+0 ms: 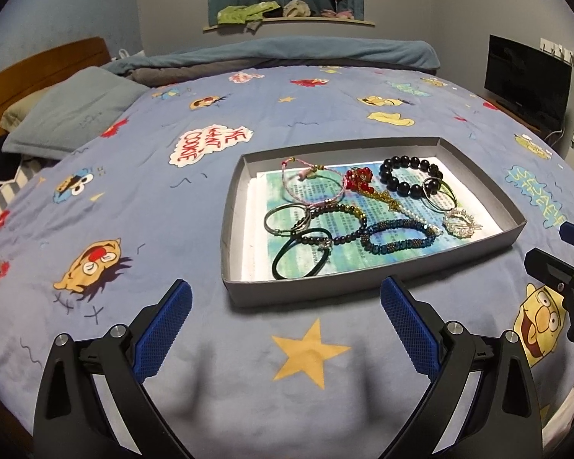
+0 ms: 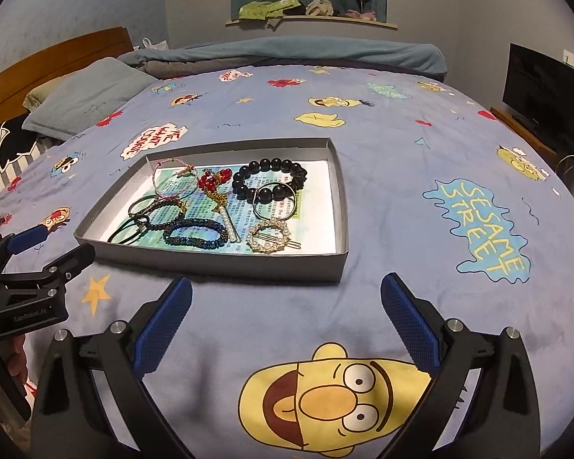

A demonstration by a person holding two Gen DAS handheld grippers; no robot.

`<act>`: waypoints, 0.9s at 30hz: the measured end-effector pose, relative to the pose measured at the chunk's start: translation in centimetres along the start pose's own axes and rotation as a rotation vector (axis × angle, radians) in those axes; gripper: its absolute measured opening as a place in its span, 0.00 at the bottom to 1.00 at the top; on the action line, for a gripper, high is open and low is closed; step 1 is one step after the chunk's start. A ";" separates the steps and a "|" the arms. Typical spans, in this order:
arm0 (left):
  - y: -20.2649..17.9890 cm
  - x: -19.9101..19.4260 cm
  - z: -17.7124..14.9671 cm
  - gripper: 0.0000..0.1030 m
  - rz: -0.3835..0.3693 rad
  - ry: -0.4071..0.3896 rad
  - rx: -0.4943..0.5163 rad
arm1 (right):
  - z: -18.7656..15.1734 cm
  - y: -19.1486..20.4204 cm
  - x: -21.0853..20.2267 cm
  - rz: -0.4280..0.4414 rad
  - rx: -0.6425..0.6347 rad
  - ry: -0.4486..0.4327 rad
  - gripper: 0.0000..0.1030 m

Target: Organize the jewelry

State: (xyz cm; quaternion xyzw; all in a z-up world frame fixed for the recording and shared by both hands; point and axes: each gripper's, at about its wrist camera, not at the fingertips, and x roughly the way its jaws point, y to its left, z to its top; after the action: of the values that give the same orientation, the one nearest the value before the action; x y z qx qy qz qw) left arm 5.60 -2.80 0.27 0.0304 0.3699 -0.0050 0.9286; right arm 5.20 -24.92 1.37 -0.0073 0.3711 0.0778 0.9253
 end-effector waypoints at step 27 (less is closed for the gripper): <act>0.0 0.2 -0.3 0.95 -0.005 0.008 0.012 | -0.2 0.3 -0.2 0.013 -0.015 0.012 0.95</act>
State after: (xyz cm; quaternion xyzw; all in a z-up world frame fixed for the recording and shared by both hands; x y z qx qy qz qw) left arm 5.53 -2.81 -0.09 0.0350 0.3738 -0.0095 0.9268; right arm 4.88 -24.69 1.38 -0.0125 0.3761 0.0867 0.9224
